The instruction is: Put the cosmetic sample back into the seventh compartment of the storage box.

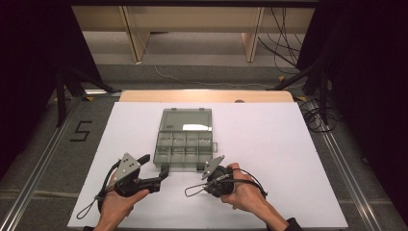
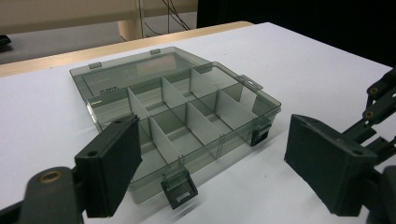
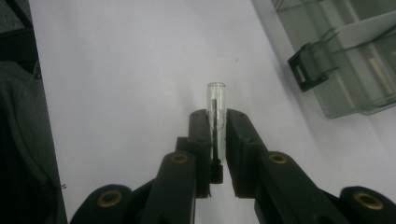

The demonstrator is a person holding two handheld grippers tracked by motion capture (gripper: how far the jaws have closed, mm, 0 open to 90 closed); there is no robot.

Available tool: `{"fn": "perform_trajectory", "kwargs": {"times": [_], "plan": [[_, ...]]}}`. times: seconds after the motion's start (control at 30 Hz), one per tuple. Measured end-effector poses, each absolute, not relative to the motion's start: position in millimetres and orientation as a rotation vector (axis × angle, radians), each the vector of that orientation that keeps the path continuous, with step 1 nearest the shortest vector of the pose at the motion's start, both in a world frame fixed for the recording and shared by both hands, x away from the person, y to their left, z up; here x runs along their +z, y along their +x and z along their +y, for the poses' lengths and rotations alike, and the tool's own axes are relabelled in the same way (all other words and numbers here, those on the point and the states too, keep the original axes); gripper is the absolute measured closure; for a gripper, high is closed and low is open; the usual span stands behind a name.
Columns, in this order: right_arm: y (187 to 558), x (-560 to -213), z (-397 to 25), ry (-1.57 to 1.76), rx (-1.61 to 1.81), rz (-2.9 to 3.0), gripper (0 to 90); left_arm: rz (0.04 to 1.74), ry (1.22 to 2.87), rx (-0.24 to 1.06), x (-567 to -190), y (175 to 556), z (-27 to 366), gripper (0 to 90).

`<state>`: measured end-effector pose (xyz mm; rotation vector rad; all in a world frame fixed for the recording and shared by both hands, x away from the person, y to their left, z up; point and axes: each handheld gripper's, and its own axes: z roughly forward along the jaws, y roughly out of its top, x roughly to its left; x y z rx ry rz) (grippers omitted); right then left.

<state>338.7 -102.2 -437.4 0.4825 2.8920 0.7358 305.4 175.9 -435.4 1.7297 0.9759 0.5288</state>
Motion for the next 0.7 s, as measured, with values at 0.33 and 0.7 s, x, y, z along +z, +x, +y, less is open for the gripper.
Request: {"fn": "perform_trajectory", "kwargs": {"times": [0.33, 0.7], "plan": [[348, -422, -104, 0.479, 0.790, 2.836, 81.2, 0.980, 1.727, 0.530, -436, 306, 177, 17.6], [355, -413, -103, 0.471, 0.829, 2.801, 81.2, 0.983, 1.724, 0.528, -436, 306, 176, 17.6]]}}
